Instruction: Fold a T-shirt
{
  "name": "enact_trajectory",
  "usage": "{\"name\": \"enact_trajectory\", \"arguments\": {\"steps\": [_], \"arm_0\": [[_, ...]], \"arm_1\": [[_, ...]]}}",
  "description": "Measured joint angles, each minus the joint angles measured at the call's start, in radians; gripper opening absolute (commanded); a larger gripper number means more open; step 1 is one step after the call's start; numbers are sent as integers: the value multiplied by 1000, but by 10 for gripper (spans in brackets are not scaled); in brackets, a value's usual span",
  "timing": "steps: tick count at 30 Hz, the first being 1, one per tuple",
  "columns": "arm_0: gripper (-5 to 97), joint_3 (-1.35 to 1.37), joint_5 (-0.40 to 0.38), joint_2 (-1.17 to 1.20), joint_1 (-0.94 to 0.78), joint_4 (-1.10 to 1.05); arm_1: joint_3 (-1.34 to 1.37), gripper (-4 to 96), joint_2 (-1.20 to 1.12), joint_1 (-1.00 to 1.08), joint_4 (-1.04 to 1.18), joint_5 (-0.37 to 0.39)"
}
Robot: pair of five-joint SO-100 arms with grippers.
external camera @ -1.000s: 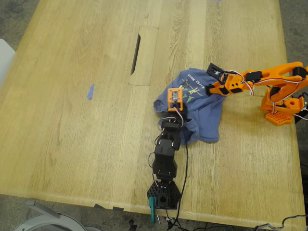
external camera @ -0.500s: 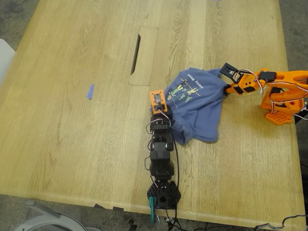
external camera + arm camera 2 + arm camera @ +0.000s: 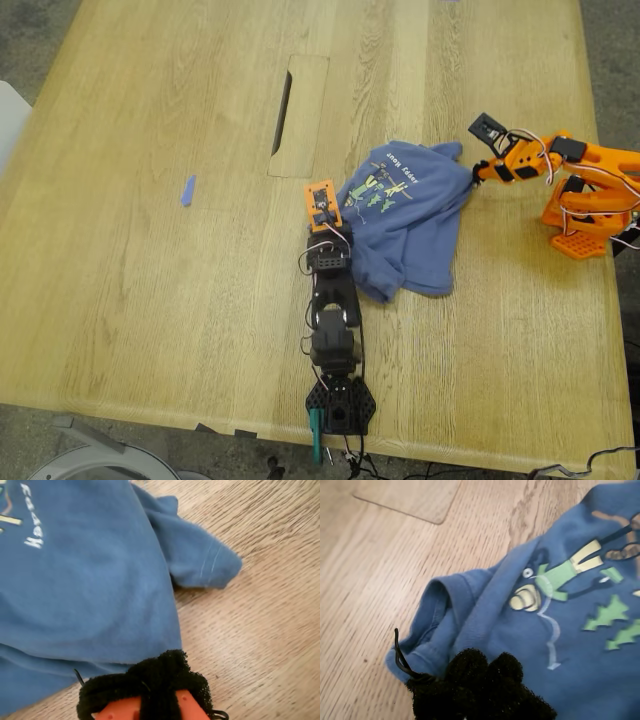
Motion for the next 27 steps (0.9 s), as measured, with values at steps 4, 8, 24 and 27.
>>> {"name": "enact_trajectory", "arguments": {"steps": [4,8,24,27], "arm_0": [[-1,-58,0,100,126,138],[-1,-118,0,118,219,221],[-1,-160,0,-288,285,-52],[-1,-166,-5,-339,252,-104]], "arm_1": [[-201,-1,-91,-35,104,-5],[-394,-1,-259,-89,95,-9],[-374,-1,-799,-276,-586,-17],[-250,-1,-790,-276,-673,-8]]}}
